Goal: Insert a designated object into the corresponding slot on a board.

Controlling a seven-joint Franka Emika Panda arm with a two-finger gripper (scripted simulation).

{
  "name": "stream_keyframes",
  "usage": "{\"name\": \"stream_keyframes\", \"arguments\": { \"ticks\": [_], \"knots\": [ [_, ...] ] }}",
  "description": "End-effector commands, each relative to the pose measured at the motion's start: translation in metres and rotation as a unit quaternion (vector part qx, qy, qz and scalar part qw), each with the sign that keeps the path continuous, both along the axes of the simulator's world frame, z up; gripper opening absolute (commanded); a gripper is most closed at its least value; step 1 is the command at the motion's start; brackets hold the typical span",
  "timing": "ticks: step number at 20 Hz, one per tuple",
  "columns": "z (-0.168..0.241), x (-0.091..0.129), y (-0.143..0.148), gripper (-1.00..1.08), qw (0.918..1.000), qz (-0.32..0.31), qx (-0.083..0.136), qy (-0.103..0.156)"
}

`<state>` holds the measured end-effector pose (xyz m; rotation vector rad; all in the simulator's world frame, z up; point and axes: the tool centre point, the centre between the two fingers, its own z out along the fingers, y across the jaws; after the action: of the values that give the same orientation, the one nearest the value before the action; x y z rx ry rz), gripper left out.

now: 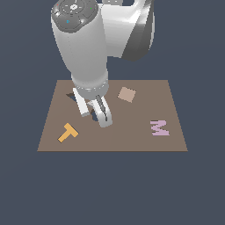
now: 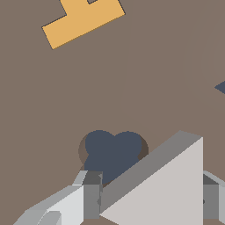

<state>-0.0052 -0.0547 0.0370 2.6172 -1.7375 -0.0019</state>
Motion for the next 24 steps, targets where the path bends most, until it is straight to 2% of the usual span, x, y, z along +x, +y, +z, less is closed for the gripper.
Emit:
{"name": "stream_keyframes", "arguments": {
  "ticks": [1, 6, 10, 22, 23, 24],
  "knots": [
    [0.001, -0.014, -0.027, -1.0, 0.9999, -0.015, 0.0, 0.0],
    [0.003, -0.037, -0.07, -1.0, 0.9993, -0.037, 0.0, 0.0],
    [0.003, -0.048, -0.09, -1.0, 0.9989, -0.048, 0.0, 0.0],
    [-0.006, -0.051, -0.097, -1.0, 0.9987, -0.051, 0.0, 0.0],
    [-0.006, -0.051, -0.097, 1.0, 0.9987, -0.051, 0.0, 0.0],
    [-0.006, -0.051, -0.097, 1.0, 0.9987, -0.051, 0.0, 0.0]
  ]
}}
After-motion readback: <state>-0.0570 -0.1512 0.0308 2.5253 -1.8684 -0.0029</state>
